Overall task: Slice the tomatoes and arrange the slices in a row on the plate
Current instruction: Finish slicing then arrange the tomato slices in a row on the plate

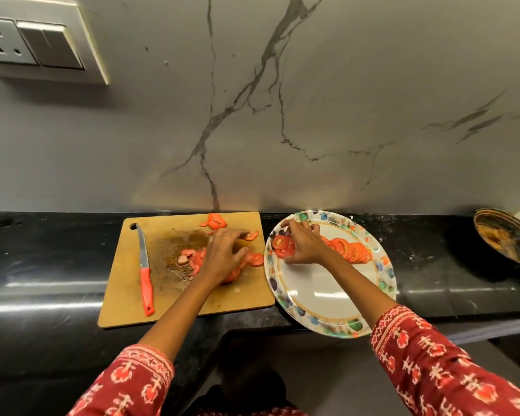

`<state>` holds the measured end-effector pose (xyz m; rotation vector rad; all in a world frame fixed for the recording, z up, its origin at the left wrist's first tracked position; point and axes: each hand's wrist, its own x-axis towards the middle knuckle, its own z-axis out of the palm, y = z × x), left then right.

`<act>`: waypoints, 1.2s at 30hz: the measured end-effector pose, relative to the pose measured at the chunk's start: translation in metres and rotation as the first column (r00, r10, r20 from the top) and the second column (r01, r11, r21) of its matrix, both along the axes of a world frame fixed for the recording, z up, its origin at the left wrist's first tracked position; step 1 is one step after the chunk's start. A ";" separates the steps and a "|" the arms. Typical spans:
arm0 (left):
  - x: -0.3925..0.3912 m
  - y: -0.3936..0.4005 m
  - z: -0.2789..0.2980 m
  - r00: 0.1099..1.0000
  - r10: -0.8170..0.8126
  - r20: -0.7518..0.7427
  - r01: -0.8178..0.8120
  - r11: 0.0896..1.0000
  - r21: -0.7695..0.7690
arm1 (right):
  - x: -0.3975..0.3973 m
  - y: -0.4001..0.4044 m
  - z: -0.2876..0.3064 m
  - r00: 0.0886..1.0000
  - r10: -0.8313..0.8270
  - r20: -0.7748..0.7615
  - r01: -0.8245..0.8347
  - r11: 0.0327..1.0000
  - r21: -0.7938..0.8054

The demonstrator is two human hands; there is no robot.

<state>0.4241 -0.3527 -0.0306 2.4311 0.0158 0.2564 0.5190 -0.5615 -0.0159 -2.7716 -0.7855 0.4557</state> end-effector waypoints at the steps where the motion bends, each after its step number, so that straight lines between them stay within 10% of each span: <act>1: 0.007 -0.011 0.003 0.999 -0.050 -0.010 0.050 0.999 -0.008 | 0.000 0.000 0.000 1.000 0.015 -0.006 -0.015 1.000 0.012; 8: 0.032 -0.061 0.002 0.989 -0.096 -0.110 0.119 0.966 0.228 | 0.011 -0.011 0.005 0.994 0.034 -0.100 -0.028 0.998 0.054; 36: 0.033 -0.072 -0.019 0.998 -0.009 -0.062 0.021 0.978 0.206 | 0.015 -0.038 -0.011 0.995 0.013 -0.097 0.012 0.969 0.246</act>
